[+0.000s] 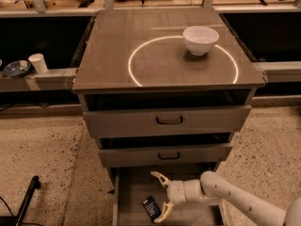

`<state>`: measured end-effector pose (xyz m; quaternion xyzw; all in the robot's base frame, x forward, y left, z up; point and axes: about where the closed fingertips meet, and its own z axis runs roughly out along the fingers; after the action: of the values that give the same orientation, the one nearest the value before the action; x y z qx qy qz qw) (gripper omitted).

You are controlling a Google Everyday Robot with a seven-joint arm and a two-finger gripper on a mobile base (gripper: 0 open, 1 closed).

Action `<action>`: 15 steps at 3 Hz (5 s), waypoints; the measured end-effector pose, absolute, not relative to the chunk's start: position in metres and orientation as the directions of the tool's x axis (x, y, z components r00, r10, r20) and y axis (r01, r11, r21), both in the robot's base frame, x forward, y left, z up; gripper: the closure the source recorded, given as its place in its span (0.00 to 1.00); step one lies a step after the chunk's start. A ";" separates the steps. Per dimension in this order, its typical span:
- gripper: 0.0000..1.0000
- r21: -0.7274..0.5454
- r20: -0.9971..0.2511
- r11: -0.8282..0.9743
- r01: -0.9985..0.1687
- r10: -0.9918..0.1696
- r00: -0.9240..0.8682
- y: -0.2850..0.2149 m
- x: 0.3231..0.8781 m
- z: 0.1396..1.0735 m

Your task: Pick rxbar blueberry from bottom drawer and place on counter

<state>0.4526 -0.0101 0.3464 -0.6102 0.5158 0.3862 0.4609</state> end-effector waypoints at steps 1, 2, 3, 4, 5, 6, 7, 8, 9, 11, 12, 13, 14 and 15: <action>0.00 -0.190 -0.930 -0.022 -0.982 -0.318 0.187 0.001 0.469 0.303; 0.00 -0.188 -0.917 0.000 -0.982 -0.359 0.176 0.012 0.486 0.239; 0.00 -0.177 -0.905 -0.010 -0.984 -0.391 0.167 0.018 0.493 0.194; 0.00 -0.162 -0.886 -0.026 -0.986 -0.437 0.157 0.014 0.494 0.165; 0.00 -0.163 -0.856 -0.034 -0.986 -0.493 0.158 0.001 0.497 0.148; 0.00 -0.150 -0.836 -0.066 -0.986 -0.524 0.162 -0.006 0.496 0.135; 0.05 -0.127 -0.833 -0.107 -0.986 -0.529 0.165 -0.002 0.489 0.123; 0.28 -0.100 -0.854 -0.144 -0.984 -0.495 0.159 0.006 0.479 0.109; 0.51 -0.088 -0.872 -0.156 -0.984 -0.465 0.151 0.006 0.475 0.103; 0.79 -0.074 -0.873 -0.158 -0.985 -0.467 0.141 0.005 0.471 0.102; 0.99 -0.146 -0.886 -0.126 -0.981 -0.425 0.187 0.004 0.475 0.133; 0.97 -0.270 -0.905 -0.084 -0.959 -0.319 0.283 -0.008 0.471 0.207; 0.74 -0.287 -0.918 -0.052 -0.956 -0.270 0.291 -0.018 0.470 0.242; 0.51 -0.276 -0.916 -0.040 -0.960 -0.291 0.275 -0.009 0.472 0.231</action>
Offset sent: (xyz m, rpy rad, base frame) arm 0.0576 0.0311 -0.1873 -0.1331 -0.0274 -0.1026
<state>0.4722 -0.0086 0.2311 -0.6335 0.4937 0.3443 0.4863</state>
